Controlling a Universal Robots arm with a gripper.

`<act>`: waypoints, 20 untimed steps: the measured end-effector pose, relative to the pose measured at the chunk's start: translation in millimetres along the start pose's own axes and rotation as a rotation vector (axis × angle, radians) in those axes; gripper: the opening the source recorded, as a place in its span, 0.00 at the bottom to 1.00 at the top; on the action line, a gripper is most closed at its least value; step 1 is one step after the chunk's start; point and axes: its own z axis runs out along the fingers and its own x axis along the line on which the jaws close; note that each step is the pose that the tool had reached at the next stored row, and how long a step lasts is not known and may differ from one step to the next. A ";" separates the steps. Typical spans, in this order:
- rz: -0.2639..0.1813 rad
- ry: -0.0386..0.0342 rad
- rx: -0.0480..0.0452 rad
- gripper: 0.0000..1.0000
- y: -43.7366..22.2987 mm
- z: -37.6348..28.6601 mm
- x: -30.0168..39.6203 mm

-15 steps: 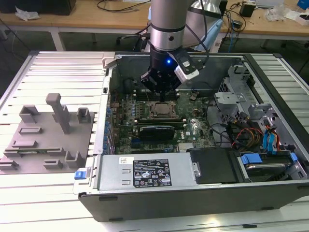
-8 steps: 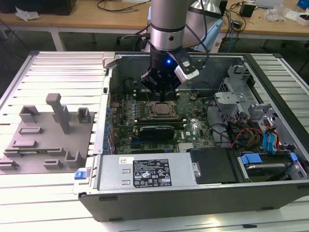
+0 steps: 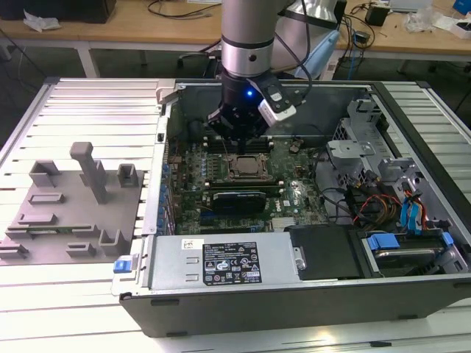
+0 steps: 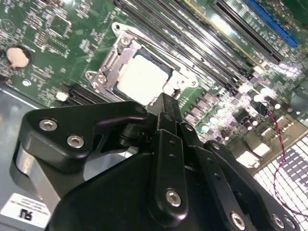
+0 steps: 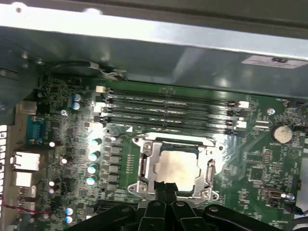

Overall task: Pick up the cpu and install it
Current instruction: 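Install the first cpu locking lever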

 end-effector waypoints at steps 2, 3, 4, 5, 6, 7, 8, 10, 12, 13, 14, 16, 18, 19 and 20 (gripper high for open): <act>0.000 0.0000 0.0000 0.11 1.2 -0.2 8.7; 0.000 -0.0001 0.0000 0.11 1.8 -0.3 11.7; 0.000 0.0000 0.0000 0.11 2.3 -0.3 14.6; 0.000 0.0000 0.0000 0.11 3.6 -0.5 22.2; 0.000 0.0000 -0.0001 0.11 4.7 -0.7 28.4; 0.000 0.0000 0.0000 0.11 5.6 -0.8 33.5; 0.000 -0.0001 0.0000 0.11 6.4 -0.9 38.4; 0.000 -0.0001 -0.0001 0.11 6.8 -1.0 41.7; 0.000 -0.0018 -0.0080 0.11 6.8 -1.1 42.4; 0.001 -0.0050 -0.0214 0.11 6.9 -1.1 43.6; 0.001 -0.0127 -0.0458 0.11 7.3 -1.1 46.8; 0.003 -0.0303 -0.1210 0.11 7.6 -1.2 49.9; 0.004 -0.0326 -0.1353 0.11 7.6 -1.2 50.1; 0.004 -0.0328 -0.1358 0.11 7.7 -1.2 50.0; 0.004 -0.0328 -0.1363 0.11 7.6 -1.2 50.1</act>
